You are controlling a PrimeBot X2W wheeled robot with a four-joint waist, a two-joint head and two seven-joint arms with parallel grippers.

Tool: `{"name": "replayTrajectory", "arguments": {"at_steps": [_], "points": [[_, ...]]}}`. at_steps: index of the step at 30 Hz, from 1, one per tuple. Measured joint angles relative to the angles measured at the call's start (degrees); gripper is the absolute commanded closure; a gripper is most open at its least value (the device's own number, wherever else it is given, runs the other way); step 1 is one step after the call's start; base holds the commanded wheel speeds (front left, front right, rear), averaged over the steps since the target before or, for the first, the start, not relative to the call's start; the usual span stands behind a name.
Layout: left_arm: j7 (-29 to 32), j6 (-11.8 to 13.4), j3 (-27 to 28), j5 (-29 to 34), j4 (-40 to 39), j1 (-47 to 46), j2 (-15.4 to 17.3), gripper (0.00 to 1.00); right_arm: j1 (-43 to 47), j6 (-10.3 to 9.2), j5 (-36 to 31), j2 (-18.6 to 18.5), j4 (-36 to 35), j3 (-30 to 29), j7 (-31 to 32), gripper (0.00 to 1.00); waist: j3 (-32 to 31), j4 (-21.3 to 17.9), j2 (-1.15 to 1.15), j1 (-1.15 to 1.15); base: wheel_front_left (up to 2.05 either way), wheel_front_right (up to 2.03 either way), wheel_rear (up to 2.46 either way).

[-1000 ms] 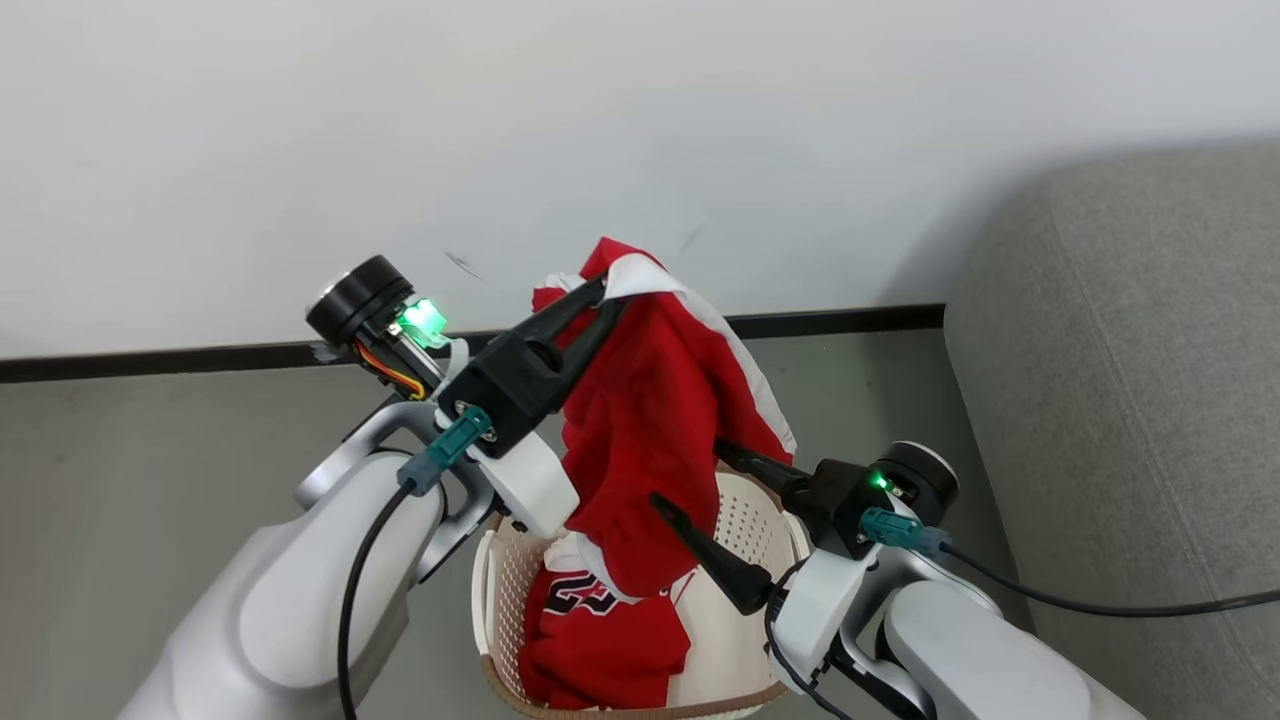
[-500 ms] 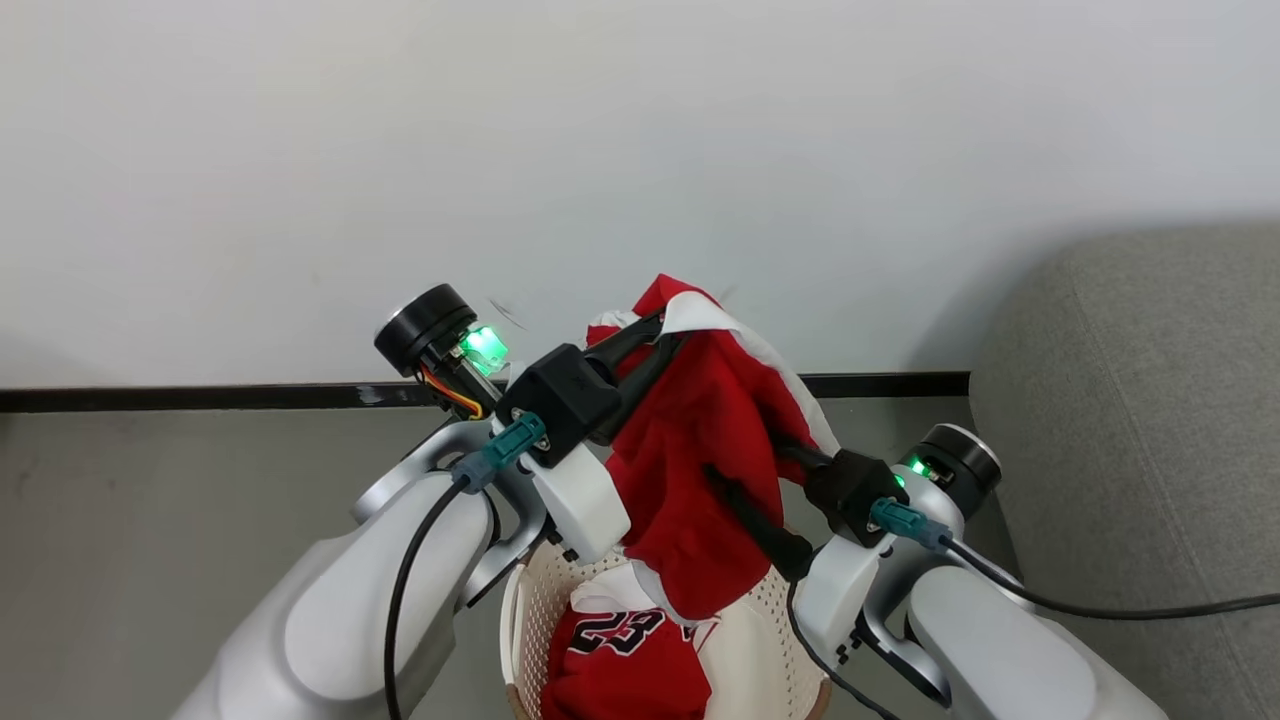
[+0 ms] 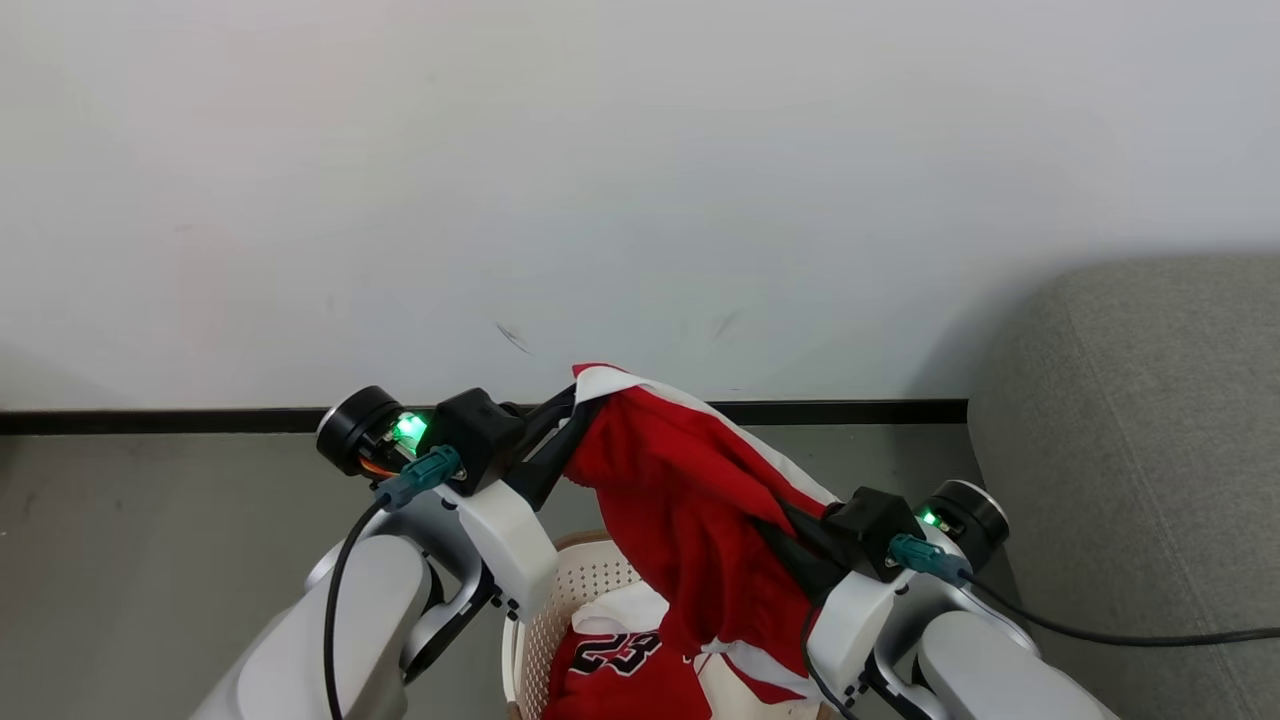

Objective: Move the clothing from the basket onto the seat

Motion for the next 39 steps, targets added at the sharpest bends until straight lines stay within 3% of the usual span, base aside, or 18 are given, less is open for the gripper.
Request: {"name": "replayTrajectory", "arguments": {"at_steps": [8,9,10,11,12,26,39], "points": [[-0.67,0.07,1.9,-1.3,1.58,1.95,0.34,1.0,0.11,0.0,1.68,-1.35,-2.85,-2.27,0.0,1.0,-0.05,-1.44,0.0,0.0,0.0,0.0,0.0],[-0.94,0.07,2.15,-1.7,1.7,2.27,0.27,0.93,0.12,0.0,1.76,-1.45,-3.27,-2.58,0.0,1.0,-0.04,-1.68,0.0,0.0,0.0,0.0,0.0],[-1.03,0.07,2.45,-2.08,1.8,2.65,0.18,0.67,0.14,0.0,2.04,-1.51,-3.67,-2.87,0.0,1.0,-0.04,-1.92,0.0,0.0,0.0,0.0,0.0],[-1.15,0.08,2.55,-2.27,1.94,2.92,0.12,0.51,0.14,0.0,2.25,-1.62,-4.04,-3.07,0.0,1.0,-0.03,-2.16,0.0,0.0,0.0,0.0,0.0],[-1.52,0.08,2.69,-2.44,2.09,3.14,0.07,0.0,0.19,0.0,2.27,-1.76,-4.43,-3.34,0.0,1.0,-0.03,-2.4,0.0,0.0,0.0,0.0,0.0],[-5.81,0.58,3.15,-4.42,3.04,7.55,-1.86,0.0,1.52,0.0,3.98,-6.68,-7.25,-13.82,0.0,1.0,-0.1,-6.16,0.0,0.0,0.0,0.0,0.0],[-8.58,0.57,0.46,-4.41,4.52,9.94,-3.97,0.0,9.86,0.0,3.98,-9.89,-10.37,-25.18,0.0,1.0,-0.37,-11.5,0.0,0.0,0.0,0.0,0.0]]}}
